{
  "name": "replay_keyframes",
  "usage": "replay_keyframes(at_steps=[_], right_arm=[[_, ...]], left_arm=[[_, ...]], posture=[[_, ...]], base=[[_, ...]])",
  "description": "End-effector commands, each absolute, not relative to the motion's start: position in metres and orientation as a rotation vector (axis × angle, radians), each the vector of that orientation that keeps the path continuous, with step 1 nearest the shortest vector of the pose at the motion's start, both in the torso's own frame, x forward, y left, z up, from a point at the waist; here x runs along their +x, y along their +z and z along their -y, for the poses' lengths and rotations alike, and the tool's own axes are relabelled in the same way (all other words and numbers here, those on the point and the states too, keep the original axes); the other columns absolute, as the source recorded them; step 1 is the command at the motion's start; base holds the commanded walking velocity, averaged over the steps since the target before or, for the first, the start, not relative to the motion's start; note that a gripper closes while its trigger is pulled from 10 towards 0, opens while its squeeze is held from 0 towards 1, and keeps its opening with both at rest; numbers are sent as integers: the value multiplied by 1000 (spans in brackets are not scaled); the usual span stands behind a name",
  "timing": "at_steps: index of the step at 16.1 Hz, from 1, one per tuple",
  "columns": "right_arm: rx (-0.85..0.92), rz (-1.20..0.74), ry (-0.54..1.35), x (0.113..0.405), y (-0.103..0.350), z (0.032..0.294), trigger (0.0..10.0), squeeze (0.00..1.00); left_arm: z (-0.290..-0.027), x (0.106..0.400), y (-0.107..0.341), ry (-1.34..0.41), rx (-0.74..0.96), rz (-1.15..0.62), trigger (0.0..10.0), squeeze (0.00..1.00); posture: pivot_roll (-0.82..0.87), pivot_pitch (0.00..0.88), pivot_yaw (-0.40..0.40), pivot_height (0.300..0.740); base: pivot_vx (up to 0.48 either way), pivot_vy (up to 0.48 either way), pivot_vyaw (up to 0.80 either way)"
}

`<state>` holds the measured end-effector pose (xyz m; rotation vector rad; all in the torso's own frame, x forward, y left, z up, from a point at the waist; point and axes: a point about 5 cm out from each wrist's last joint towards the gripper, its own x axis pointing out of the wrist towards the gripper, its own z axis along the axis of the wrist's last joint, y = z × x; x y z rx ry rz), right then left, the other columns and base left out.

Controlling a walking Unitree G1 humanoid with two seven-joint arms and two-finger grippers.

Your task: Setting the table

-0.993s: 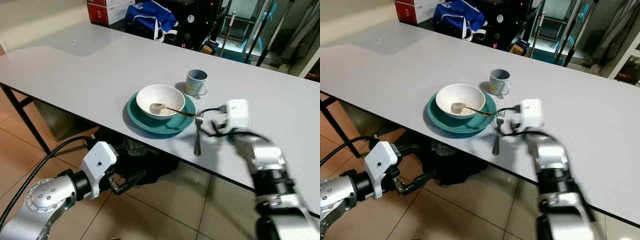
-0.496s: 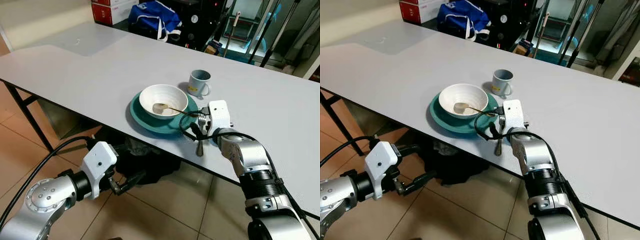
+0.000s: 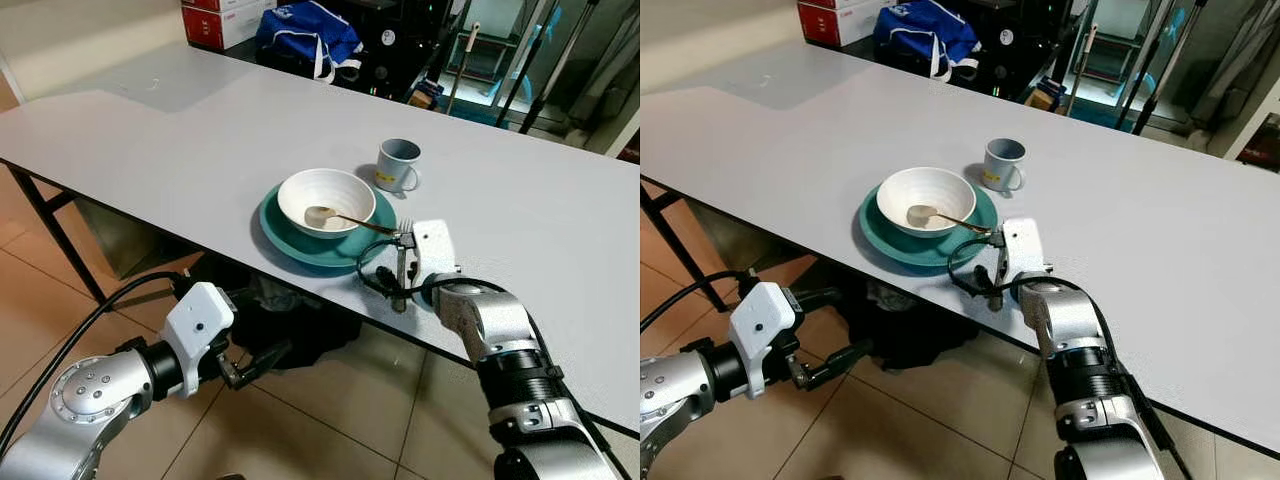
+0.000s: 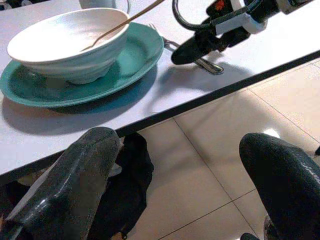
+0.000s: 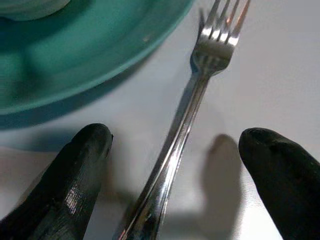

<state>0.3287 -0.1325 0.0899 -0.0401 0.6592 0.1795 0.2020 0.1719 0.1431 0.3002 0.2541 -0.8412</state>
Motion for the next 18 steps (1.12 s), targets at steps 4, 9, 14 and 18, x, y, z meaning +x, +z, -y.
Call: replay_keyframes(at_steps=[4,9,14,18], right_arm=[[-27,-693,173,329,78,133,275,0],[-28,-699,172,331,76,133,0,0],[-28,-697,178,331,74,132,0,0],[-21,-699,175,332,73,134,0,0]], left_arm=[[-172,204,145,-847,312,-254,10000,0],[-173,204,144,-844,314,-254,10000,0],[-173,203,145,-842,316,-252,10000,0],[-173,203,145,-841,320,-253,10000,0]], posture=[[16,0,-55,740],[18,0,-59,740],[21,0,-61,740],[18,0,-59,740]], base=[[0,0,0],[0,0,0],[0,0,0],[0,0,0]])
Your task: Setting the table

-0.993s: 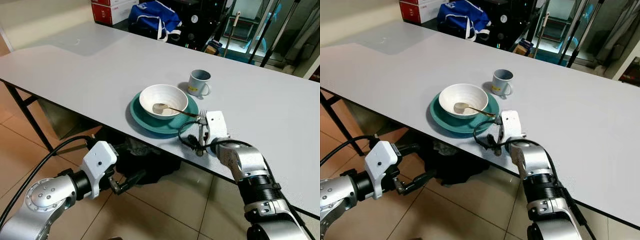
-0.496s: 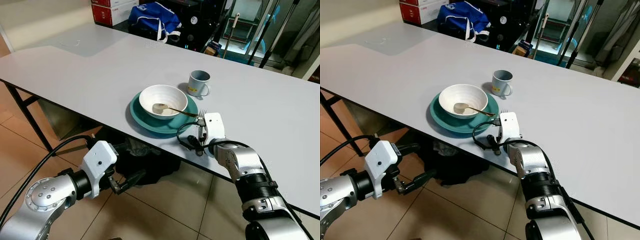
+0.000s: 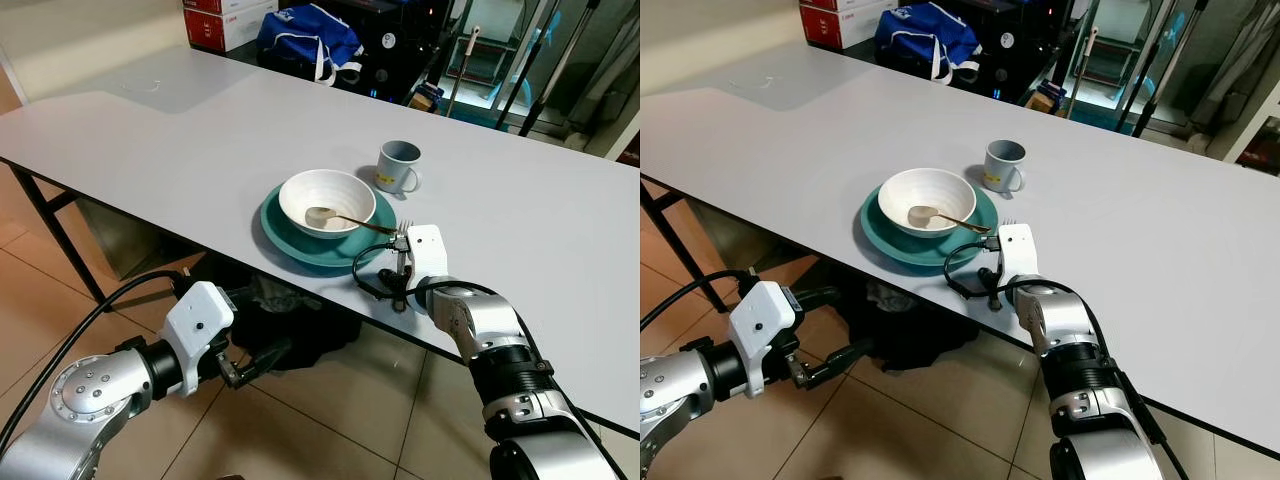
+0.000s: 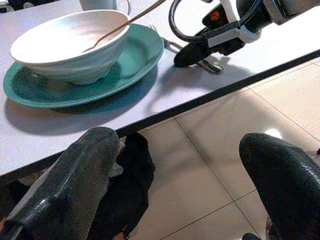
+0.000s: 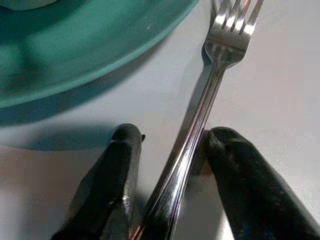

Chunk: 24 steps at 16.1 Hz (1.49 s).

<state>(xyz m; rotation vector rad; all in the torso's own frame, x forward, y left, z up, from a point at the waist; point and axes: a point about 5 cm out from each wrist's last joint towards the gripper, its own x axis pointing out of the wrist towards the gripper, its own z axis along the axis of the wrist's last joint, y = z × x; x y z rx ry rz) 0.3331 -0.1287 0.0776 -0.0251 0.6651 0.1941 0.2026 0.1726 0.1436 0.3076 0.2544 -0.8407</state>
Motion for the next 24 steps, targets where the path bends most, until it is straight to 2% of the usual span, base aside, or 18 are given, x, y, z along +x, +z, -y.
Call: replay_keyframes(at_steps=[1,15,23,24], right_arm=[[-21,-699,174,332,73,134,0,0],[-9,-689,155,335,73,139,0,0],[-39,-560,-17,364,114,191,0,0],[-48,-500,-33,371,129,198,0,0]], left_arm=[[-173,203,145,-842,319,-253,10000,0],[-172,206,145,-840,316,-244,10000,0],[-177,215,156,-745,343,-160,10000,0],[-178,217,162,-736,351,-137,10000,0]], posture=[[18,0,-59,740],[14,0,-58,740],[17,0,-60,740],[20,0,-64,740]], base=[[0,0,0],[0,0,0],[0,0,0],[0,0,0]])
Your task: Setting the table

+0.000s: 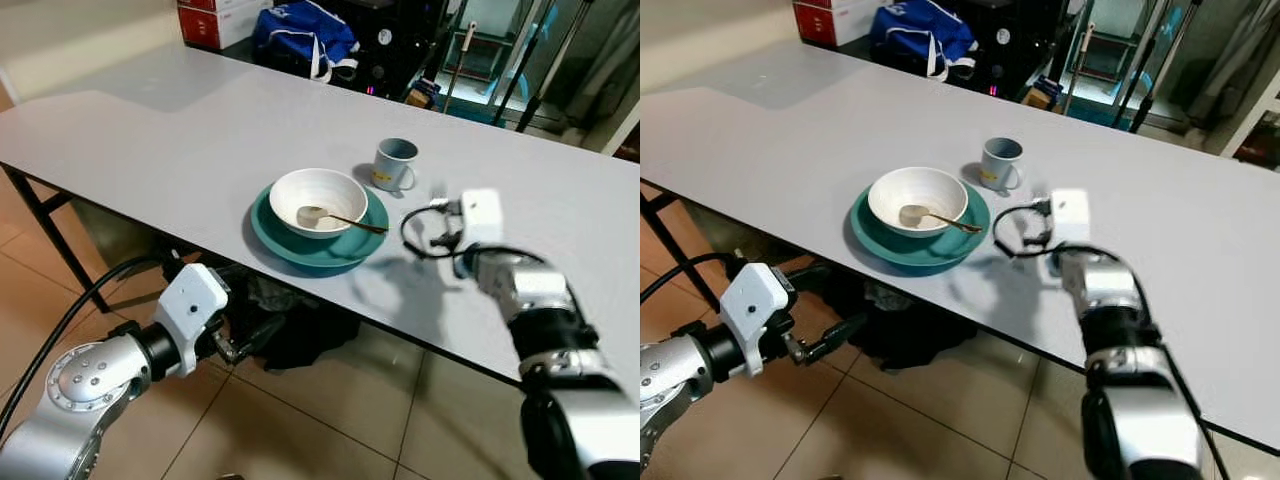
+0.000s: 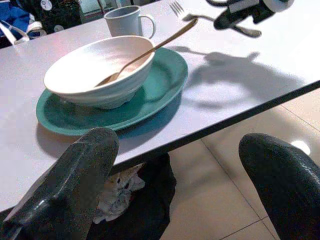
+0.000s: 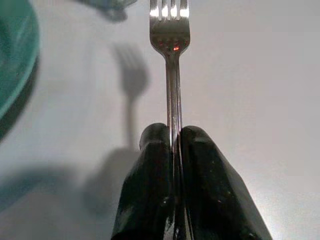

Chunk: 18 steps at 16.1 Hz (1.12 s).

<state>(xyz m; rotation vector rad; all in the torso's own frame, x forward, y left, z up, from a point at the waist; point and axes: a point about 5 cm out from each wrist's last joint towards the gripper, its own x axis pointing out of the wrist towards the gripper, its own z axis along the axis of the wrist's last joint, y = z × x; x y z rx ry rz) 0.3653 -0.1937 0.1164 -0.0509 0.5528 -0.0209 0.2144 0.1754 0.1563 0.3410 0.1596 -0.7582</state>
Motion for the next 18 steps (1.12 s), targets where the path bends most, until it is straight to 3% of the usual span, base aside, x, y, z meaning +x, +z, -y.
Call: replay_keyframes(at_steps=[1,6,9,18], right_arm=[[-40,-464,-23,375,138,198,0,0],[-12,-322,143,383,201,170,0,0],[-34,-390,349,365,209,130,0,0],[-37,-610,396,345,182,104,0,0]], left_arm=[[-180,219,167,-727,358,-125,10000,0],[-214,217,177,-646,468,-193,10000,0],[-232,218,177,-572,489,-223,10000,0],[-211,220,178,-652,430,-178,10000,0]], posture=[[21,0,-66,740],[26,0,-65,740],[30,0,-64,740],[25,0,-68,740]], base=[[0,0,0],[0,0,0],[0,0,0],[0,0,0]])
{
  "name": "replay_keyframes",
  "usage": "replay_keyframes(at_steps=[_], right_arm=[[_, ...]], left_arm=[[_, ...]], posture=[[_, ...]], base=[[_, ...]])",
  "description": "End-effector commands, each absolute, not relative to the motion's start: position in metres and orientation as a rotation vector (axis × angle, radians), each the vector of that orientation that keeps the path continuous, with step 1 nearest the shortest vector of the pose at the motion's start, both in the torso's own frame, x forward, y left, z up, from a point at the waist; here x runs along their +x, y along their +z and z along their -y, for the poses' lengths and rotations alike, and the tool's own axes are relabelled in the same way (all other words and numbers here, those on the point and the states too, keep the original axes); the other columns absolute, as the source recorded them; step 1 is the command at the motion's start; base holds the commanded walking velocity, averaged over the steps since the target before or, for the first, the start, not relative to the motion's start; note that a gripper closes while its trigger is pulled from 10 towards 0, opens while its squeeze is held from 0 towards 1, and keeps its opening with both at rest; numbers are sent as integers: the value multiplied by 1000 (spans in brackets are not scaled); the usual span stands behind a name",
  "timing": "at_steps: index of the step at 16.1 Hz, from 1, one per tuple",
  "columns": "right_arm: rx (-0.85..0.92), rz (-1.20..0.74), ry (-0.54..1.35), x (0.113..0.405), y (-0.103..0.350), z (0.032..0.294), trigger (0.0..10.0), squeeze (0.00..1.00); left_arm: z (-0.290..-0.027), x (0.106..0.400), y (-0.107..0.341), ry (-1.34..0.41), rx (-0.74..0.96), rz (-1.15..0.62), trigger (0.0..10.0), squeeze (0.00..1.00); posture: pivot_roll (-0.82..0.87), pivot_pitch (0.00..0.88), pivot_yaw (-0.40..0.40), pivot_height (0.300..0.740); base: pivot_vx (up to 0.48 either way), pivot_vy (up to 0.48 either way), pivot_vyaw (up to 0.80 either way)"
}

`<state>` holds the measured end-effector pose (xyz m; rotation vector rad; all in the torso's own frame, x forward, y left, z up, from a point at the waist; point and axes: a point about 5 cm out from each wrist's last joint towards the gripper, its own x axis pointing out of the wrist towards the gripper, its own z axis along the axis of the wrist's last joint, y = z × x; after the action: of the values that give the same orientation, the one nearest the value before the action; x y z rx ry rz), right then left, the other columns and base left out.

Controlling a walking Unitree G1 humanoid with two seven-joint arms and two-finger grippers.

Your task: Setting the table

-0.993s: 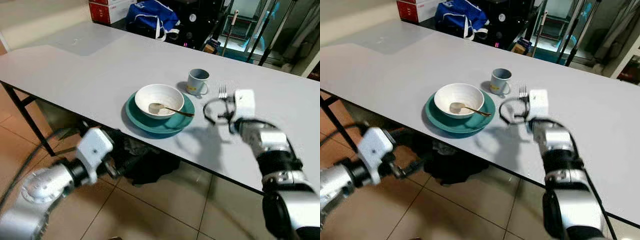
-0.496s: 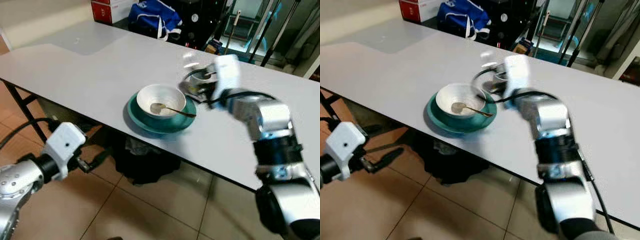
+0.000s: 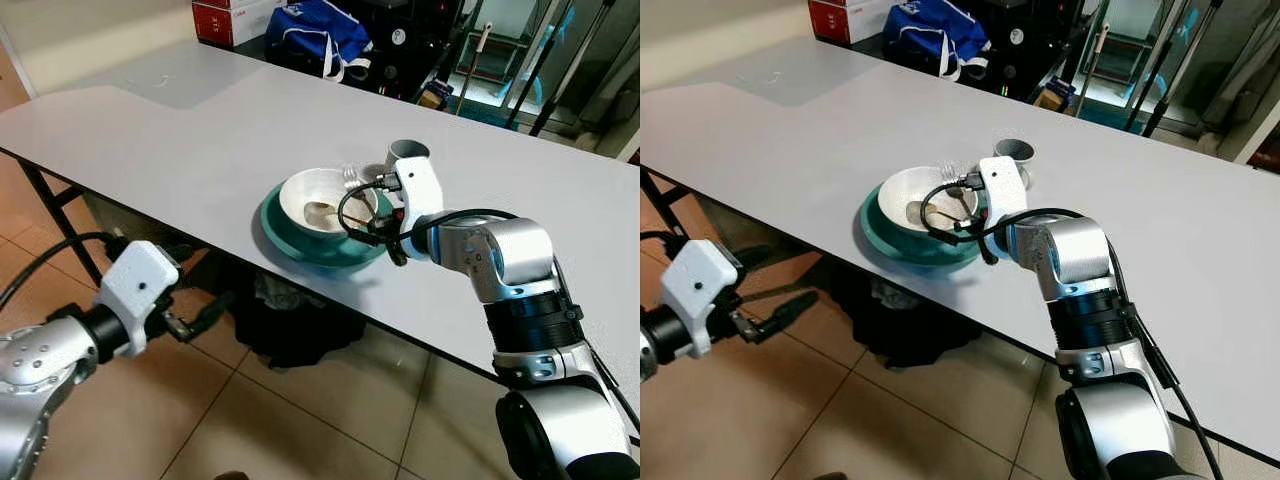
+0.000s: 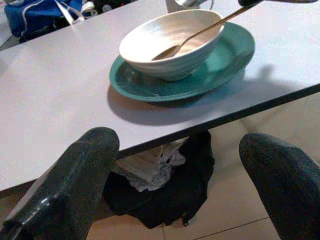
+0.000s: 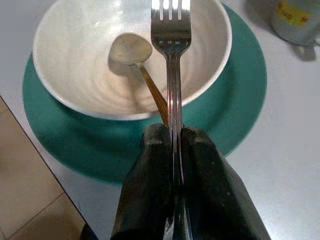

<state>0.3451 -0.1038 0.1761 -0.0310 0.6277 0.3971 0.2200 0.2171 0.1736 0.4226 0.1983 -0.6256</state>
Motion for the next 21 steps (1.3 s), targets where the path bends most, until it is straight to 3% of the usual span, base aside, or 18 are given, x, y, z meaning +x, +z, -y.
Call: replay_keyframes(at_steps=[1,2,3,7,11,14,21], right_arm=[[-30,-625,413,343,179,98,4000,0],[-27,-628,414,342,178,96,4000,0],[-17,-620,405,343,179,94,10000,0],[1,-570,392,351,192,94,10000,0],[-183,-597,465,363,195,106,10000,0],[-200,-613,480,369,195,108,10000,0],[-232,-626,569,390,200,89,10000,0]], left_arm=[[-208,220,177,-661,424,-175,10000,0],[-207,221,177,-663,423,-174,10000,0],[-207,221,177,-664,422,-173,10000,0],[-208,221,177,-661,422,-171,10000,0],[-205,221,177,-664,416,-171,10000,0],[-204,221,177,-665,412,-172,10000,0],[-201,218,175,-678,401,-175,10000,0]], posture=[[24,0,-71,740],[25,0,-72,740],[27,0,-73,740],[24,0,-74,740],[21,0,-84,740],[18,0,-84,740],[25,0,-86,740]], base=[[0,0,0],[0,0,0],[0,0,0],[0,0,0],[0,0,0],[0,0,0],[0,0,0]])
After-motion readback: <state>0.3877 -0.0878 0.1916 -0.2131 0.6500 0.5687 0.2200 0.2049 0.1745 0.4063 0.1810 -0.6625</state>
